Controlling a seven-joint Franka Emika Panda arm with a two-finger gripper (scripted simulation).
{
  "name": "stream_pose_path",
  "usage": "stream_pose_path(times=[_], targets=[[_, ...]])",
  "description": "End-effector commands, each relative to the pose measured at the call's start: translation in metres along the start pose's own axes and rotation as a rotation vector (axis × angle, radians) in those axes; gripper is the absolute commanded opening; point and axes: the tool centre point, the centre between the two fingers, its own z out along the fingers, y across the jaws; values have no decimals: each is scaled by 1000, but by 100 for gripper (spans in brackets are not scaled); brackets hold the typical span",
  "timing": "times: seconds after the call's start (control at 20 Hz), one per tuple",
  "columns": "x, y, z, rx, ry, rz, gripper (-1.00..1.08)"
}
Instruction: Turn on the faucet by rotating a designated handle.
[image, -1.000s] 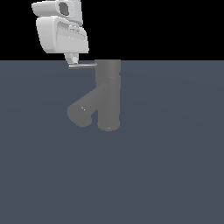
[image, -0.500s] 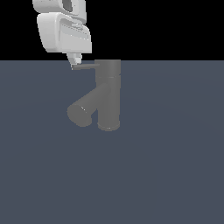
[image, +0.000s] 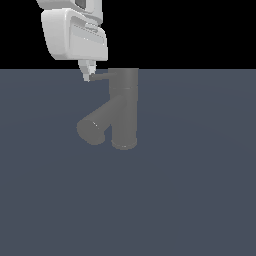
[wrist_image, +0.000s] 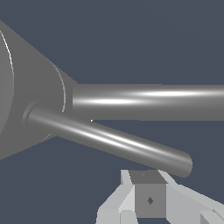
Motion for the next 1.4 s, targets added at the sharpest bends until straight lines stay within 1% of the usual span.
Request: stream_pose_path(times=[0.0, 0.15, 0.2, 1.05, 1.1, 1.15, 1.35], targets=[[13, 5, 0, -5, 3, 11, -100], [17, 10, -1, -5, 3, 11, -100], [8, 8, 0, -1, 3, -1, -100], [114, 4, -1, -6, 3, 11, -100], [114, 4, -1, -6, 3, 11, -100], [85, 10, 0, -4, 3, -36, -100], [98, -1, 0, -4, 3, -30, -100]])
